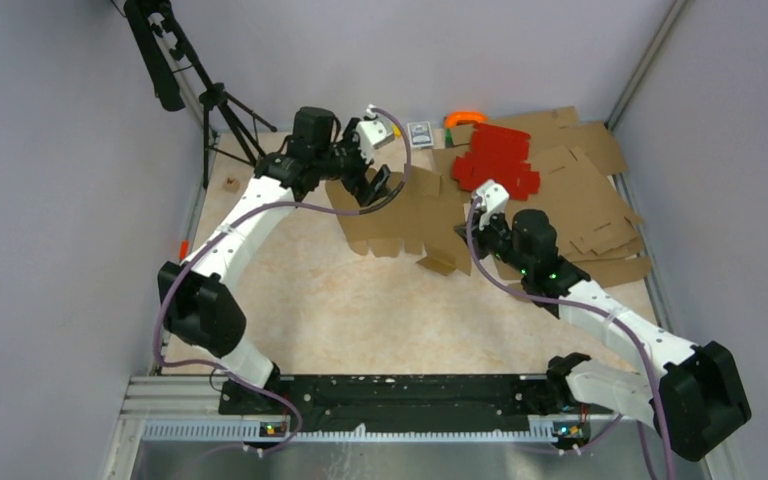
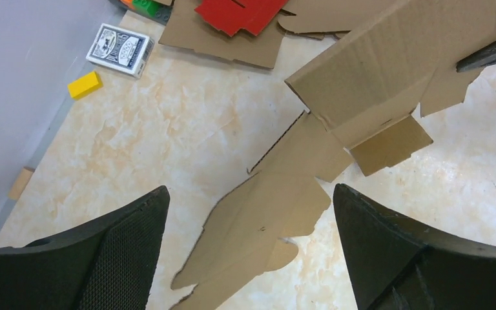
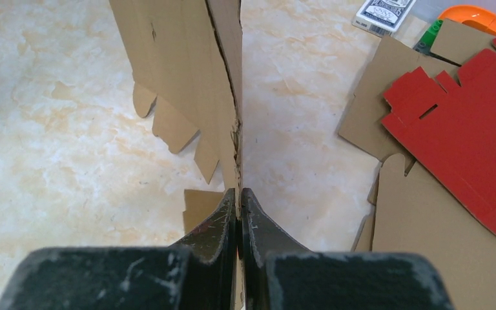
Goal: Fold the paper box
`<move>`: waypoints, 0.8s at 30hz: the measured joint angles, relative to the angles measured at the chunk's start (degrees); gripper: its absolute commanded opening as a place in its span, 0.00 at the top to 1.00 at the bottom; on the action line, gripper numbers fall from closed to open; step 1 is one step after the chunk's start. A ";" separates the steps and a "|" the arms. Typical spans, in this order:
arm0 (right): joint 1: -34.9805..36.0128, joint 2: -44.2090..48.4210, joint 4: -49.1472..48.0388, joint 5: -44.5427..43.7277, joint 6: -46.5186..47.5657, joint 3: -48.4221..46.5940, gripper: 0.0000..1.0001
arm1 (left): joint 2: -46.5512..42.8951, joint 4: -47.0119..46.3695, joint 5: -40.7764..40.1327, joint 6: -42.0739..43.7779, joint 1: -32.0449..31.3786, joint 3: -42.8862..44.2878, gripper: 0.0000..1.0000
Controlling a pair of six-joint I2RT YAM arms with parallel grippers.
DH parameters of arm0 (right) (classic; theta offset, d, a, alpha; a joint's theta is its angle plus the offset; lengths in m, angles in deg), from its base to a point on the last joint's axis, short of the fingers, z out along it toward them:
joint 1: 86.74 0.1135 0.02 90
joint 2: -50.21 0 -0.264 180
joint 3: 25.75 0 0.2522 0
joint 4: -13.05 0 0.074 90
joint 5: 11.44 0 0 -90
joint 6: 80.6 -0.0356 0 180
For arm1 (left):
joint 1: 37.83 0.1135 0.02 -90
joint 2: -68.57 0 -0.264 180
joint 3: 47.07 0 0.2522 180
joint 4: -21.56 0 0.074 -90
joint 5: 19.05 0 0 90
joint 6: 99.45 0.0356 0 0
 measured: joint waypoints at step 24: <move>0.00 -3.74 -2.58 -1.70 -2.23 0.00 0.74 | 16.39 29.09 -9.46 5.38 -2.86 20.79 0.71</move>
